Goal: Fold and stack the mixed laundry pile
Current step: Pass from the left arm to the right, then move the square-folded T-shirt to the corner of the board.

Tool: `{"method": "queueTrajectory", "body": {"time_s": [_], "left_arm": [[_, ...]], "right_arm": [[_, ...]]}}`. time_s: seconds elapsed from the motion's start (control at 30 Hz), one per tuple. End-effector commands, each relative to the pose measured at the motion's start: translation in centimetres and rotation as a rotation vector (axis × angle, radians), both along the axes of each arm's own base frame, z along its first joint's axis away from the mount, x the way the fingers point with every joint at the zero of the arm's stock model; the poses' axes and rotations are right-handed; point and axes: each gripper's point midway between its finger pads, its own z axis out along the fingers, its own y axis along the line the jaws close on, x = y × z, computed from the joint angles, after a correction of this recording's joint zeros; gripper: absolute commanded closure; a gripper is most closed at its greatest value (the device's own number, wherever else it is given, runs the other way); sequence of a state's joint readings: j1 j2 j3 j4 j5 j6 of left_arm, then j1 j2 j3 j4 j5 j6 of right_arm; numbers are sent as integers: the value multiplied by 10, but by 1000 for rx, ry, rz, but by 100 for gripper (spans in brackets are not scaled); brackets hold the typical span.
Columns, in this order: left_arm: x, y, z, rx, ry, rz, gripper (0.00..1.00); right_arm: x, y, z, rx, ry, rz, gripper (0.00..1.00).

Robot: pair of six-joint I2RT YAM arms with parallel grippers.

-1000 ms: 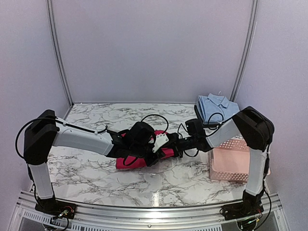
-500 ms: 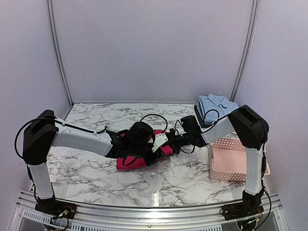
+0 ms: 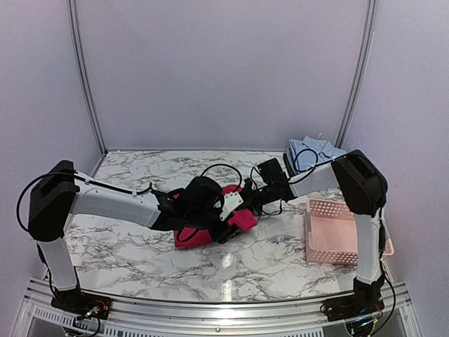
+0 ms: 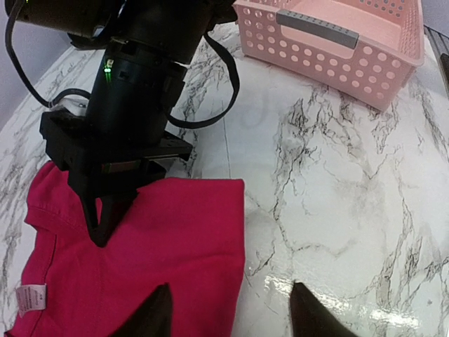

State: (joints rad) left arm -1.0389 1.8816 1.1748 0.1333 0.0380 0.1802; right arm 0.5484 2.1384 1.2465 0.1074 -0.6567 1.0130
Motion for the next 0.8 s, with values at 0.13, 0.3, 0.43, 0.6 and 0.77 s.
{"method": "queueTrajectory", "body": {"time_s": [0.13,0.3,0.43,0.6,0.77], "left_arm": [[47,56,63,-155,-2,274,1],[59,83,61,-169,40,365,1],[59,90,50,-148,63,388,1],[58,92,40,-133,88,406,1],[59,93,34,-109,100,411,1]], "right_arm": [[34,-27,37,-310,-232,148,100],[56,-55,53,-495,-326,221,100],[85,-81,69,-628,-410,244,100],[123,-107,100,-760,-501,229,100],[151,-132,123,-868,-568,208,100]]}}
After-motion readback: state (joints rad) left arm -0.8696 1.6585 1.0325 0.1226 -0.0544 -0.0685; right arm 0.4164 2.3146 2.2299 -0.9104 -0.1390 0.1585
